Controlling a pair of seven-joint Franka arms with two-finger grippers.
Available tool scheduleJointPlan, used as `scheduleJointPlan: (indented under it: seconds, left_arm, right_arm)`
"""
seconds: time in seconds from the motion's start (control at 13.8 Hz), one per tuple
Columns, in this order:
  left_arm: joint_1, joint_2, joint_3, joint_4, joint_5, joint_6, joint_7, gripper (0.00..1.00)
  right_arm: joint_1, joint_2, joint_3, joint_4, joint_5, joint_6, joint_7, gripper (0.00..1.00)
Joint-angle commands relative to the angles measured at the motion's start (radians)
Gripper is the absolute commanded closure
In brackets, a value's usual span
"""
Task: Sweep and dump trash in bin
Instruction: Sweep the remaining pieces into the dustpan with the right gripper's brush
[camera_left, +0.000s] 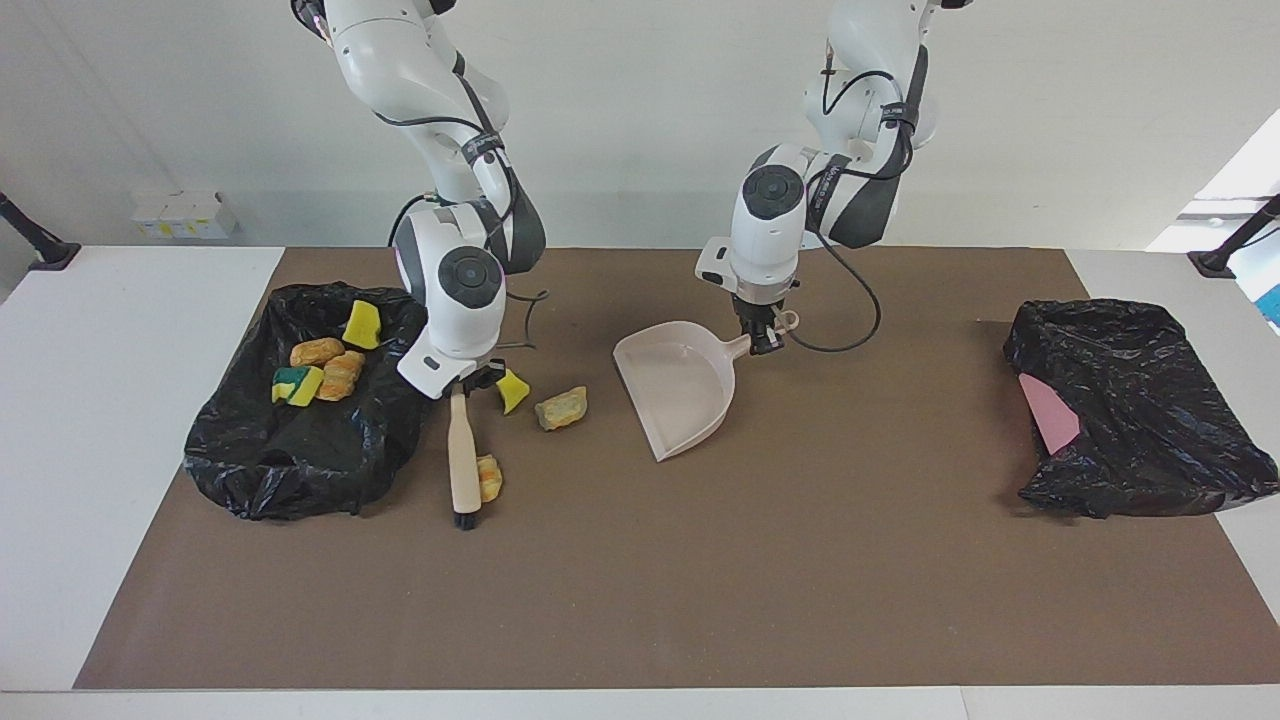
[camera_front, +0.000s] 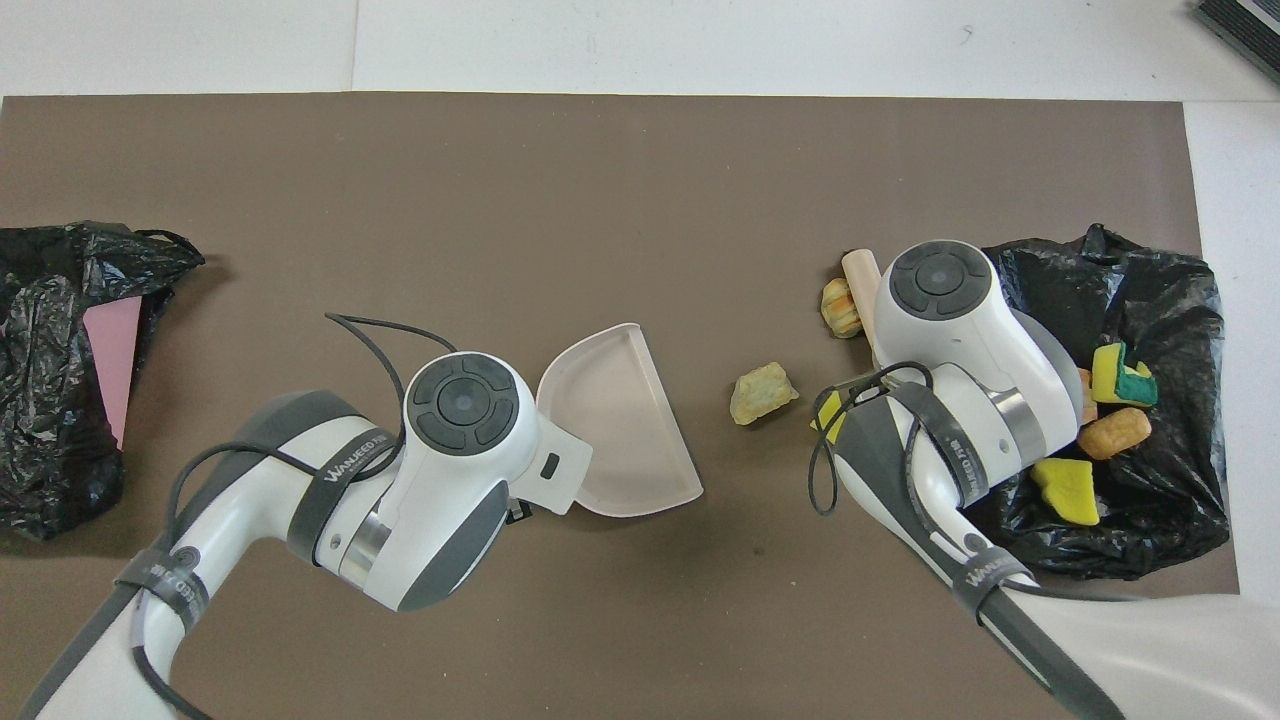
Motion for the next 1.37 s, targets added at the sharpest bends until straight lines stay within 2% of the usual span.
scheduleJointPlan:
  seconds: [0.0, 0.14, 0.29, 0.51, 0.72, 1.09, 1.3]
  left_arm:
    - [-0.03, -0.035, 0.013, -0.053, 0.023, 0.044, -0.05, 1.0]
    - [-0.033, -0.037, 0.013, -0.061, 0.023, 0.058, -0.053, 1.0]
    - [-0.034, -0.037, 0.013, -0.062, 0.023, 0.06, -0.052, 1.0]
    - [-0.034, -0.038, 0.01, -0.064, 0.024, 0.061, -0.044, 1.0]
    - [-0.045, -0.034, 0.01, -0.074, 0.024, 0.084, -0.012, 1.0]
    - [-0.045, -0.018, 0.01, -0.099, 0.024, 0.168, 0.008, 1.0]
    - [-0.044, -0.017, 0.008, -0.127, 0.024, 0.225, 0.031, 1.0]
  right_arm:
    - [0.006, -0.094, 0.01, -0.123, 0.055, -0.023, -0.093, 1.0]
    - [0.016, -0.102, 0.011, -0.124, 0.138, -0.085, -0.137, 1.0]
    - [0.042, -0.108, 0.011, -0.124, 0.193, -0.093, -0.137, 1.0]
    - [0.102, -0.105, 0.011, -0.111, 0.305, -0.075, 0.045, 1.0]
    - [0.168, -0.105, 0.011, -0.096, 0.44, -0.043, 0.12, 1.0]
    - [0.309, -0.109, 0.013, -0.064, 0.557, -0.03, 0.191, 1.0]
    - [0.363, -0.109, 0.013, -0.018, 0.597, -0.035, 0.304, 1.0]
